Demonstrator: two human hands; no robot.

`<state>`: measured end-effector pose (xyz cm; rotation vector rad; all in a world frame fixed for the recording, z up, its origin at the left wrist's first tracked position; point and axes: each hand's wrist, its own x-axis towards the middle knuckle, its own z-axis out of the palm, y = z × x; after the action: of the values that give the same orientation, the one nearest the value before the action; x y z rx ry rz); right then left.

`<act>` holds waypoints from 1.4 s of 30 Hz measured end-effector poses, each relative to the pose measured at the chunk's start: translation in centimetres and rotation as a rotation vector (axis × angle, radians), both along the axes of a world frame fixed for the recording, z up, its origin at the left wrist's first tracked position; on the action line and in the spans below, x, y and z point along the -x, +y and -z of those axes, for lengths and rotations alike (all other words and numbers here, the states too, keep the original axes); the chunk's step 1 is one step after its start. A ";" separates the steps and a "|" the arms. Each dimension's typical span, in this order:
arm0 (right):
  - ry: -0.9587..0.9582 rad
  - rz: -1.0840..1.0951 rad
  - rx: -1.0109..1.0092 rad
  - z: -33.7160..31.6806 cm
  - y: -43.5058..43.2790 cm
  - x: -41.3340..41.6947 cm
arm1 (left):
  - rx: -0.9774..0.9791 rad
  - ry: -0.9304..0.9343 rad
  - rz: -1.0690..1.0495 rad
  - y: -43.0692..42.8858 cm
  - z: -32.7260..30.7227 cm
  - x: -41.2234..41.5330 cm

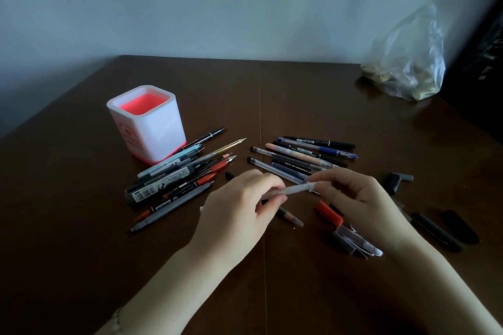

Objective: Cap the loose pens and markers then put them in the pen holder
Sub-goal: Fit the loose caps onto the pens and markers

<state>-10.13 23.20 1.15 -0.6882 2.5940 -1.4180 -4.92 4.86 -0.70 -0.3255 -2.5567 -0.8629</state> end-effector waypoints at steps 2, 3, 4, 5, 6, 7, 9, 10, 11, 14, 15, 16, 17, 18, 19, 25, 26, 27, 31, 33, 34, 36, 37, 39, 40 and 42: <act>0.025 -0.046 -0.040 0.1 -0.3 -0.3 | 0.007 0.005 0.026 0.1 0.1 0.0; 0.025 -0.063 -0.043 0.3 -0.4 -0.4 | 0.000 0.013 0.041 0.1 0.2 0.0; 0.011 -0.066 -0.029 0.4 -0.5 -0.5 | -0.014 0.019 0.054 0.0 0.3 0.0; -0.006 -0.059 -0.004 0.5 -0.6 -0.6 | -0.027 0.024 0.064 0.0 0.4 0.0; -0.011 -0.049 0.015 0.5 -0.6 -0.6 | -0.036 0.029 0.071 -0.1 0.5 0.1; -0.001 -0.043 0.024 0.5 -0.5 -0.6 | -0.038 0.035 0.079 -0.1 0.6 0.1; 0.025 -0.058 0.020 0.7 -0.5 -0.7 | -0.027 0.044 0.096 -0.2 0.6 0.2; 0.033 -0.069 0.013 0.7 -0.5 -0.7 | -0.022 0.039 0.106 -0.3 0.6 0.2; 0.041 -0.077 0.004 0.7 -0.5 -0.7 | -0.024 0.028 0.117 -0.3 0.6 0.2; 0.089 -0.093 -0.042 0.5 -0.6 -0.8 | -0.038 -0.036 0.118 -0.4 0.1 0.3; 0.116 -0.085 -0.062 0.3 -0.7 -0.8 | -0.013 -0.031 0.094 -0.4 -0.1 0.3; 0.149 -0.055 -0.070 0.2 -0.7 -0.7 | 0.040 0.005 0.046 -0.5 -0.3 0.3; 0.186 0.003 -0.054 0.1 -0.6 -0.6 | 0.102 0.059 -0.030 -0.7 -0.4 0.4; 0.220 0.089 -0.011 -0.1 -0.4 -0.3 | 0.148 0.090 -0.134 -1.1 -0.8 0.4; 0.240 0.187 0.033 -0.2 0.0 0.1 | 0.178 0.067 -0.252 -1.7 -1.3 0.4; 0.225 0.365 -0.190 0.4 0.5 3.2 | 0.442 -0.641 -0.628 -5.2 -3.4 0.7; 0.243 0.357 -0.252 0.7 0.3 3.6 | 0.497 -0.698 -0.625 -5.2 -3.0 0.9; 0.258 0.357 -0.313 0.9 0.2 4.0 | 0.552 -0.733 -0.620 -5.2 -2.6 1.1; 0.291 0.388 -0.431 0.7 0.9 4.0 | 0.628 -0.853 -0.612 -5.0 -1.7 1.9; 0.288 0.385 -0.400 0.2 2.0 3.2 | 0.719 -0.809 -0.619 -4.5 -1.5 1.7; 0.291 0.378 -0.398 -0.1 2.8 2.7 | 0.767 -0.714 -0.615 -4.0 -1.5 1.5; 0.299 0.369 -0.431 -0.8 4.6 1.6 | 0.757 -0.491 -0.580 -2.6 -1.6 0.8; 0.296 0.368 -0.445 -1.1 5.5 1.0 | 0.691 -0.396 -0.548 -1.8 -1.8 0.4; 0.249 0.351 -0.465 -1.7 7.1 -0.2 | 0.434 -0.248 -0.479 -0.6 -2.2 0.0; 0.220 0.321 -0.480 -1.9 7.7 -0.8 | 0.252 -0.210 -0.419 0.0 -2.5 -0.2; 0.191 0.239 -0.540 -1.7 8.3 -1.9 | -0.089 -0.202 -0.205 0.9 -2.6 -0.9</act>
<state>-8.25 31.55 2.85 -0.4620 3.0895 -0.6468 -4.04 5.73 1.92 0.0539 -2.6641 -0.9699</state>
